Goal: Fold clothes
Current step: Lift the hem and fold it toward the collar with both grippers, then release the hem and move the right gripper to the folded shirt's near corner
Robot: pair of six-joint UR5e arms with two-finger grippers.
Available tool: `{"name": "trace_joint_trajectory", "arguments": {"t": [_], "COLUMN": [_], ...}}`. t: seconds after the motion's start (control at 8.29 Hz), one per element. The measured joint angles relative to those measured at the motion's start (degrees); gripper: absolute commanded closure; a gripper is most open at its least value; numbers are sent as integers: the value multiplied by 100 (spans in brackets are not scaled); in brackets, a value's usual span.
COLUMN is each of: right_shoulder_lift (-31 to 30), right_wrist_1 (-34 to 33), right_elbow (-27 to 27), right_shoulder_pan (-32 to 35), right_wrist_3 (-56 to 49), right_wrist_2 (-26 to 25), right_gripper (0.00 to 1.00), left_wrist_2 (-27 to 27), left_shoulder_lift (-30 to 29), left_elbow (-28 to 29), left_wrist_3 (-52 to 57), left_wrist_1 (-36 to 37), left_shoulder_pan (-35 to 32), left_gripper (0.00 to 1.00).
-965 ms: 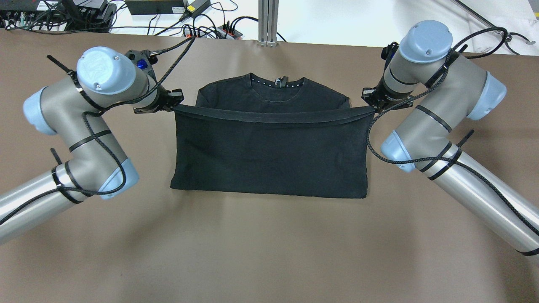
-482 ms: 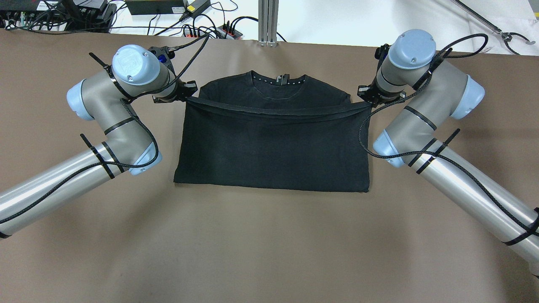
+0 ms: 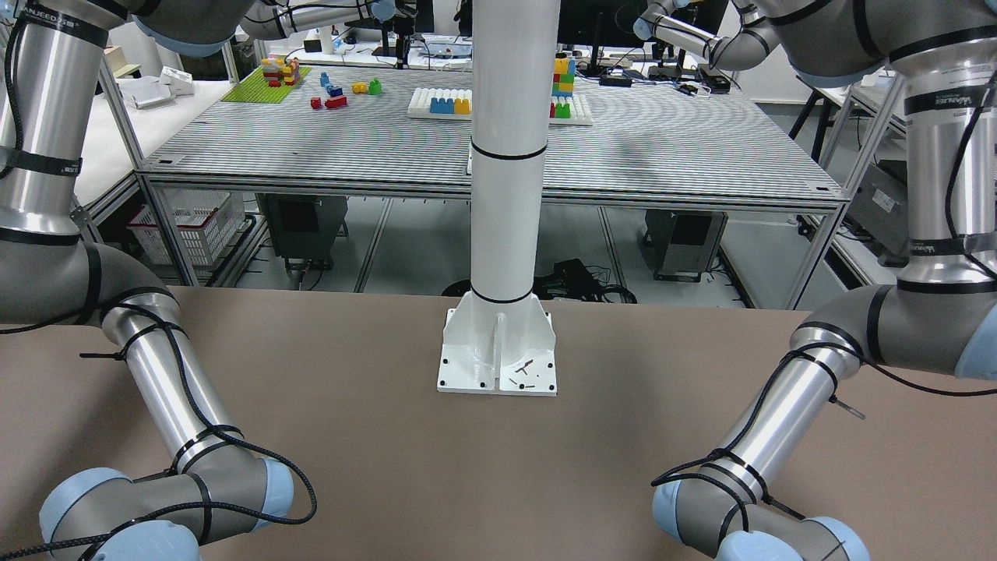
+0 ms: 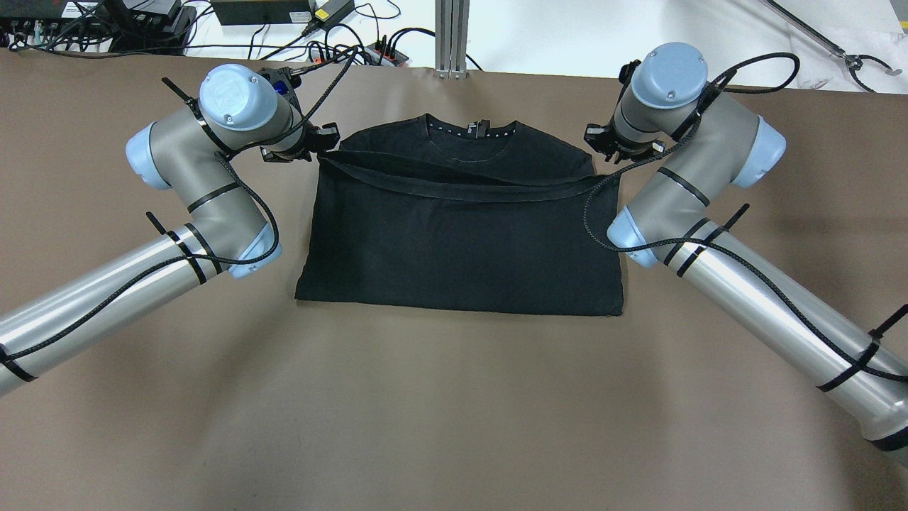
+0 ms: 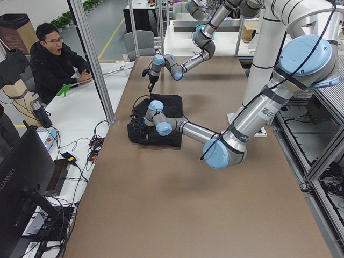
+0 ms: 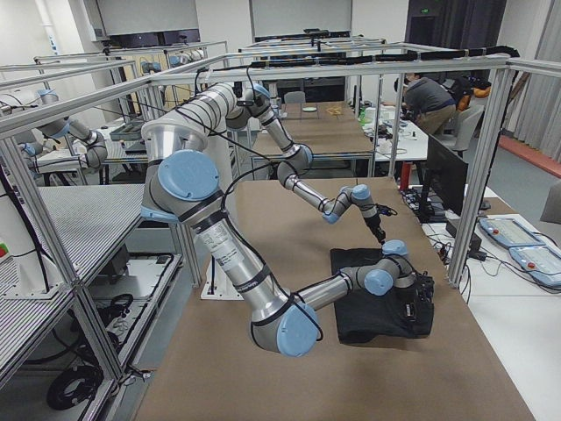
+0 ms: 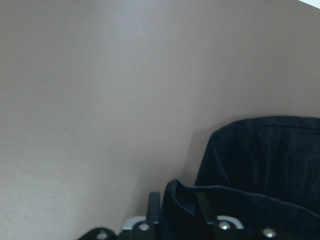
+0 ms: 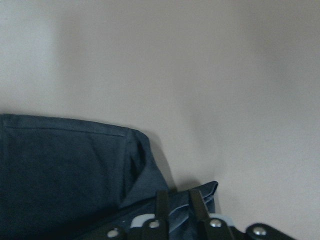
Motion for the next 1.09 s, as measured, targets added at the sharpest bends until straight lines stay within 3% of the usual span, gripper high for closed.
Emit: {"name": "trace_joint_trajectory", "arguments": {"t": [0.36,0.6,0.84,1.09], "right_shoulder_lift": [42,-914,-2011,-2743], "right_wrist_1": [66,109,180,586], "right_elbow": [108,1266,2566,3035], "right_shoulder_pan": [3,-201,-817,-1375], "right_wrist_3": [706,797,1245,1531], "right_wrist_2": [17,174,157,-210], "right_gripper": [6,6,6,8], "left_wrist_2": [-798,-919,-862,-789], "left_shoulder_lift": [-7,9,-6,-10], "left_elbow": [151,190,202,205], "left_wrist_3": [540,642,650,646], "left_wrist_1": [-40,-64,-71,-69], "left_shoulder_pan": [-385,-428,-421,-421], "left_gripper": [39,38,37,37]}}
